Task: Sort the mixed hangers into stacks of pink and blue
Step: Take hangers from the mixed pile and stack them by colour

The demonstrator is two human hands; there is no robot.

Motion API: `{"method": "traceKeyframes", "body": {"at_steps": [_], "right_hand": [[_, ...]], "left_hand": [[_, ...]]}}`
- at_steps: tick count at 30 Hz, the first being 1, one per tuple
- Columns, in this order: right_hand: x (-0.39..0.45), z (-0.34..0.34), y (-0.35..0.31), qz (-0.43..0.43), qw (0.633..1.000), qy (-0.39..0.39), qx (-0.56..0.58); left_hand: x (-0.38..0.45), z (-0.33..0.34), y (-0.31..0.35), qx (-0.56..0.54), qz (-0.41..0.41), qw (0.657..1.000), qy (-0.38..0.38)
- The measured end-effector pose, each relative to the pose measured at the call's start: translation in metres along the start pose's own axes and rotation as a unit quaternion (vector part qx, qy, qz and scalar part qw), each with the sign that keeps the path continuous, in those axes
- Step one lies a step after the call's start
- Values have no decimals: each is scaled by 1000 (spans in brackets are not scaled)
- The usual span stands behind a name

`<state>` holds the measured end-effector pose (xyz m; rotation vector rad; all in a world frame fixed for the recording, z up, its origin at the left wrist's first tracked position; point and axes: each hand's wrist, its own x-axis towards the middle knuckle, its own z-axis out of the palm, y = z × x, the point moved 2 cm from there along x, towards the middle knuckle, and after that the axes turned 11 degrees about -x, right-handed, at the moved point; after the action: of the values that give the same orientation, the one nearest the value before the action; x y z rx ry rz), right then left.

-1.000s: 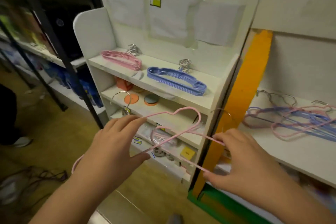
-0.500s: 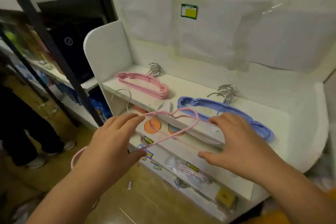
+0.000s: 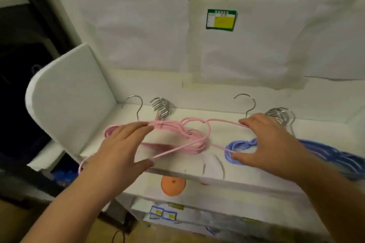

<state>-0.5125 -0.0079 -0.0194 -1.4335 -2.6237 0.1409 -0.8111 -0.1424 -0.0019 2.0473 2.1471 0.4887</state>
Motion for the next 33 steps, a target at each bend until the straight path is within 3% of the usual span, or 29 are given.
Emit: {"method": "traceKeyframes", "body": {"at_steps": [11, 15, 21, 27, 33], "right_hand": [[-14, -7, -2, 240, 970, -22, -29], [-18, -14, -5, 269, 961, 6, -56], [-6, -18, -40, 218, 974, 43, -51], [37, -2, -93, 99, 994, -13, -39], [89, 31, -153, 0, 997, -58, -43]], "left_hand": [[101, 18, -70, -15, 194, 974, -112], [112, 36, -77, -17, 227, 963, -148], [113, 41, -88, -38, 233, 962, -136], [99, 15, -116, -49, 110, 991, -55], [79, 5, -157, -67, 21, 995, -73]]}}
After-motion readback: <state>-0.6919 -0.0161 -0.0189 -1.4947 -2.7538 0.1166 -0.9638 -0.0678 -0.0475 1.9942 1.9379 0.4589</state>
